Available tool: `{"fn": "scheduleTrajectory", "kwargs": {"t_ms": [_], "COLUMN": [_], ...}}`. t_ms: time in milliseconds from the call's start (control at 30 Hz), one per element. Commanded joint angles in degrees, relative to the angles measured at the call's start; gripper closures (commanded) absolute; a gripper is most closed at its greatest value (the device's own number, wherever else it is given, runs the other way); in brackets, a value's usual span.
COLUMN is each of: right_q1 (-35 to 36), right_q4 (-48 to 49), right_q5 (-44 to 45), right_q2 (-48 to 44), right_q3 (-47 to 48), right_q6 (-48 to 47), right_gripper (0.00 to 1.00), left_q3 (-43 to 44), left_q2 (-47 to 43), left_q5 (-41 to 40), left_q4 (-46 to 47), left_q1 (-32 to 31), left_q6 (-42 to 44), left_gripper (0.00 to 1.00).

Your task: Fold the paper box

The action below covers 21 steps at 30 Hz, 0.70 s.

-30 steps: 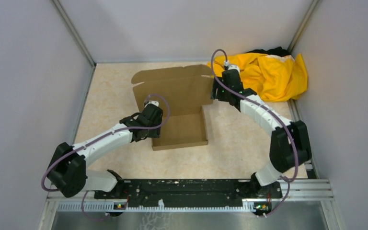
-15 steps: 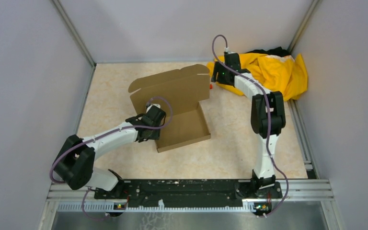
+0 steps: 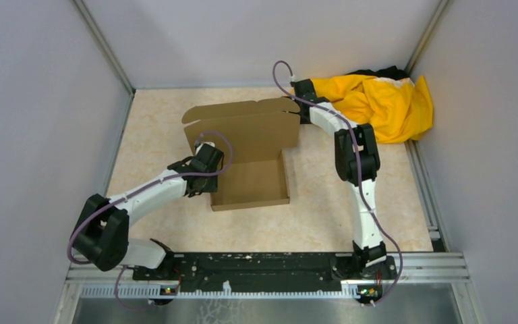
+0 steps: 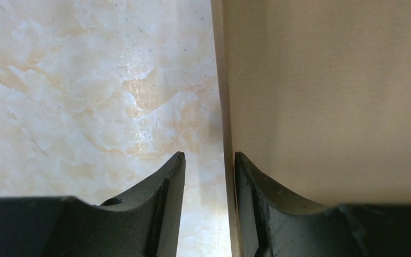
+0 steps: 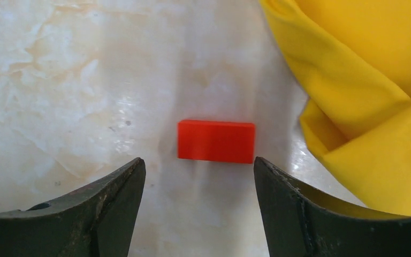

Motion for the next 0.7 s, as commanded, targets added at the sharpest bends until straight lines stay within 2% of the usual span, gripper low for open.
{"fn": "scheduleTrajectory", "kwargs": {"t_ms": [0,200,567,667], "right_q1": [2.3,3.1,3.4,3.4], "right_q4": [-1.8,-8.1,-10.1,-10.1], "right_q5": [4.2,9.5,11.2,11.1], "right_q2": [2.0,6.1,7.8,8.5], "right_q3": [7.4,14.3,14.5,15.1], "right_q6": [-3.0,-2.3,-2.5,-2.5], "right_gripper": [0.27,0.32,0.31,0.39], "left_q3": [-0.3,-0.1,-0.3,-0.3], "left_q2": [-2.2,-2.4,-3.2,-3.4], "left_q5": [0.4,1.0,2.1,2.1], "left_q4": [-0.8,-0.5,0.4,0.5], "left_q1": [0.6,0.7,1.0,1.0], "left_q6": [0.0,0.4,0.9,1.0], "left_gripper": [0.54,0.54,0.55,0.55]}}
